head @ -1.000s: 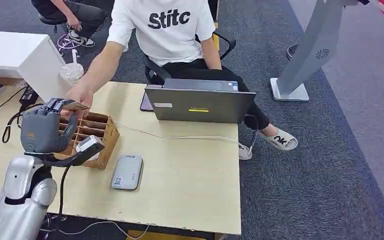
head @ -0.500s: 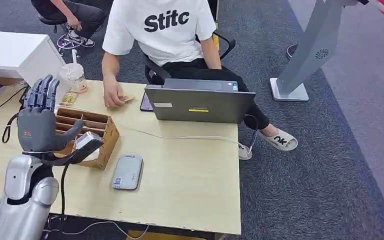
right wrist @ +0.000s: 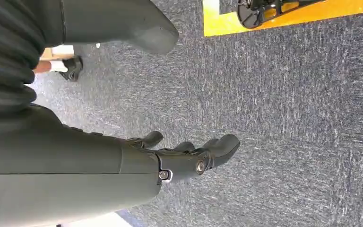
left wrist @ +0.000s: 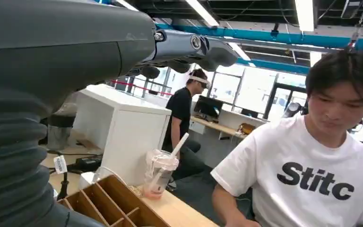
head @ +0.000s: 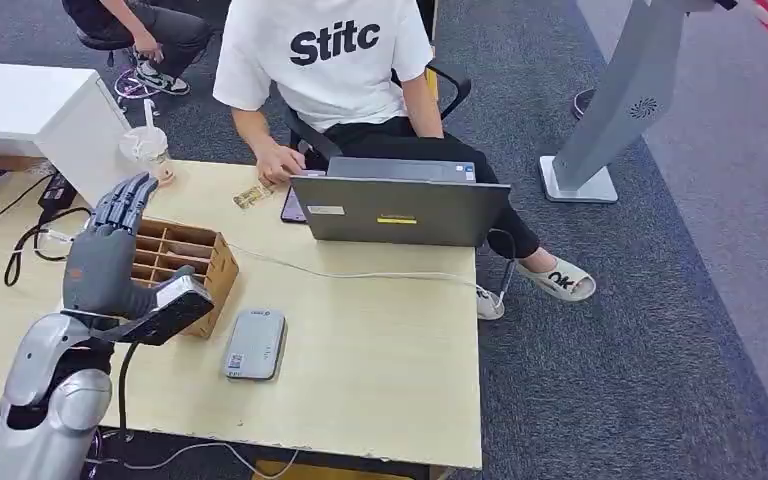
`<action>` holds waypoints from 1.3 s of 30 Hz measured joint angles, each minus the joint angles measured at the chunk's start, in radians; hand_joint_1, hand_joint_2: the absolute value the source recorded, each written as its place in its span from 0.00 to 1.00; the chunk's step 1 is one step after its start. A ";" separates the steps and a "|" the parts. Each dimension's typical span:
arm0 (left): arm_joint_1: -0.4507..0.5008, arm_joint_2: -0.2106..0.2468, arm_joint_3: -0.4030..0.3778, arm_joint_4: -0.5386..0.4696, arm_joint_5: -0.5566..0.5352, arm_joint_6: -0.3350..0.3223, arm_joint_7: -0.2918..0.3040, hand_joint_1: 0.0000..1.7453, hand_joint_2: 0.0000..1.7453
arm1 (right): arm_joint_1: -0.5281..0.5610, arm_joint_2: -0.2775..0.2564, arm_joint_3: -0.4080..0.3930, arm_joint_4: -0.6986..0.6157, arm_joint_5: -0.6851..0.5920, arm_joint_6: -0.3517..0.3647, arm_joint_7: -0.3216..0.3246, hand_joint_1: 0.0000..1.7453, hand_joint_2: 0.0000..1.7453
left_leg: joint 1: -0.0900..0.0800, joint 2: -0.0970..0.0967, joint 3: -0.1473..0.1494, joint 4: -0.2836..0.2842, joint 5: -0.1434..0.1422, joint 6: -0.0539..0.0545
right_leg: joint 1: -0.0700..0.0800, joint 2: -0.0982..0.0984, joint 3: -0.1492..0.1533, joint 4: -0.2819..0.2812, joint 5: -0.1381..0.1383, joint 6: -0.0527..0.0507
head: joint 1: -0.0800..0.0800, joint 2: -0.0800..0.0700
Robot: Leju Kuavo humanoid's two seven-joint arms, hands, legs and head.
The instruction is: Pass the card to the sensor for recognition and then transmit it.
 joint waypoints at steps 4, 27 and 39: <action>0.003 0.007 -0.009 -0.018 0.000 -0.001 0.000 0.00 1.00 | 0.000 0.000 -0.002 0.000 0.000 0.000 0.000 0.00 1.00 | 0.000 0.000 0.000 0.000 0.000 0.000 | 0.000 0.000 0.000 0.000 0.000 0.000 | 0.000 0.000; -0.021 0.268 -0.068 -0.037 0.186 -0.270 0.088 0.00 1.00 | 0.000 0.000 -0.037 0.000 0.015 0.011 -0.016 0.00 1.00 | 0.001 0.001 0.000 0.000 0.000 0.000 | 0.000 0.001 -0.001 0.000 0.000 0.000 | 0.000 0.000; 0.022 0.385 -0.083 -0.037 0.237 -0.307 0.110 0.00 1.00 | 0.000 0.000 -0.045 0.000 0.036 0.015 -0.017 0.00 1.00 | 0.000 0.001 0.000 0.000 0.000 0.000 | 0.000 0.001 -0.001 0.000 0.000 0.000 | 0.000 0.000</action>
